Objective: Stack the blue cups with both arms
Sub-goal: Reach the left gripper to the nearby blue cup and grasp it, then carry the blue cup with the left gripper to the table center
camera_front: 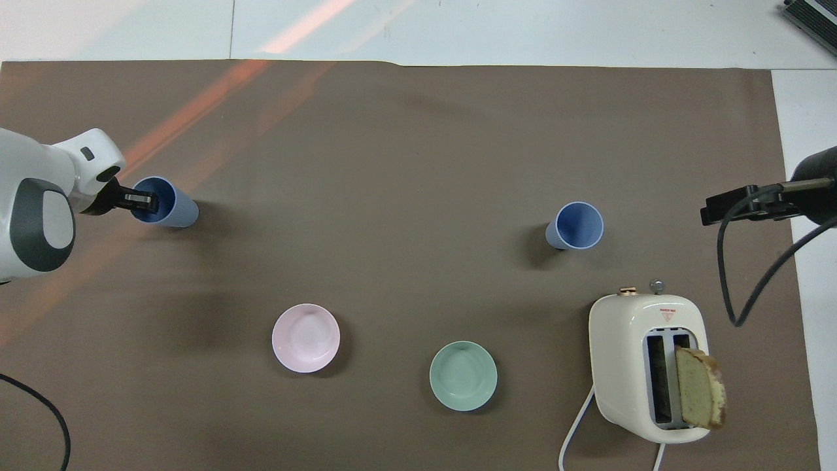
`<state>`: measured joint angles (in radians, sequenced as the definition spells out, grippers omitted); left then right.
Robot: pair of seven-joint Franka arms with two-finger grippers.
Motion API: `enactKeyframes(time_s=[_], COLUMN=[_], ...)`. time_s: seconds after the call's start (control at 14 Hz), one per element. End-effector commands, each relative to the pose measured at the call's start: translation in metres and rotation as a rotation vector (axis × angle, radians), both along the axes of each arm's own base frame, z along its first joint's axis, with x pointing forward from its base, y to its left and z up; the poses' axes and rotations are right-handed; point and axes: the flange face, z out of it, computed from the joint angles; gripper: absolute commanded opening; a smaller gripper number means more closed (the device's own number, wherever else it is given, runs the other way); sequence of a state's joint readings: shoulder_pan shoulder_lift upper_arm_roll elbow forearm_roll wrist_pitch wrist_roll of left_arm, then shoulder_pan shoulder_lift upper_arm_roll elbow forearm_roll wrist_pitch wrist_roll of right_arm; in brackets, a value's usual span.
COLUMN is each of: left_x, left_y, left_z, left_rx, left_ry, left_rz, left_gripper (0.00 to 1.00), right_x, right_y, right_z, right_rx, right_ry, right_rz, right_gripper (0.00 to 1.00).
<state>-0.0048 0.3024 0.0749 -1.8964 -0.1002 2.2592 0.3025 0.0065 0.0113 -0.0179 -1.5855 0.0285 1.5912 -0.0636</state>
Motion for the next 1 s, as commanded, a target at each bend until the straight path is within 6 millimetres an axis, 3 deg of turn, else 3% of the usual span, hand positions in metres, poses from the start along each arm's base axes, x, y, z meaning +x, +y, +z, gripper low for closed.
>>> enactKeyframes(time_s=[0.0, 0.14, 0.29, 0.65, 0.93], left_x=[-0.004, -0.003, -0.006, -0.024, -0.057], left_y=[0.001, -0.011, -0.044, -0.2, -0.297], left_z=[0.009, 0.024, 0.043, 0.049, 0.056], left_rx=[-0.011, -0.013, -0.021, -0.053, -0.09], left_ry=[-0.012, -0.026, -0.027, -0.046, -0.052], left_rz=[-0.01, -0.02, -0.044, 0.076, 0.137], left_gripper=[0.0, 0.0, 0.0, 0.0, 0.0], right_x=[-0.005, -0.005, -0.005, -0.005, -0.005], right_y=[-0.001, -0.001, -0.001, -0.001, -0.001], right_z=[0.002, 0.002, 0.002, 0.002, 0.002], right_rx=[0.022, 0.022, 0.022, 0.022, 0.022], right_ry=[-0.004, -0.002, -0.004, -0.004, -0.004], right_rz=[-0.021, -0.021, -0.021, -0.021, -0.021], right_gripper=[1.0, 1.0, 1.0, 1.0, 1.0])
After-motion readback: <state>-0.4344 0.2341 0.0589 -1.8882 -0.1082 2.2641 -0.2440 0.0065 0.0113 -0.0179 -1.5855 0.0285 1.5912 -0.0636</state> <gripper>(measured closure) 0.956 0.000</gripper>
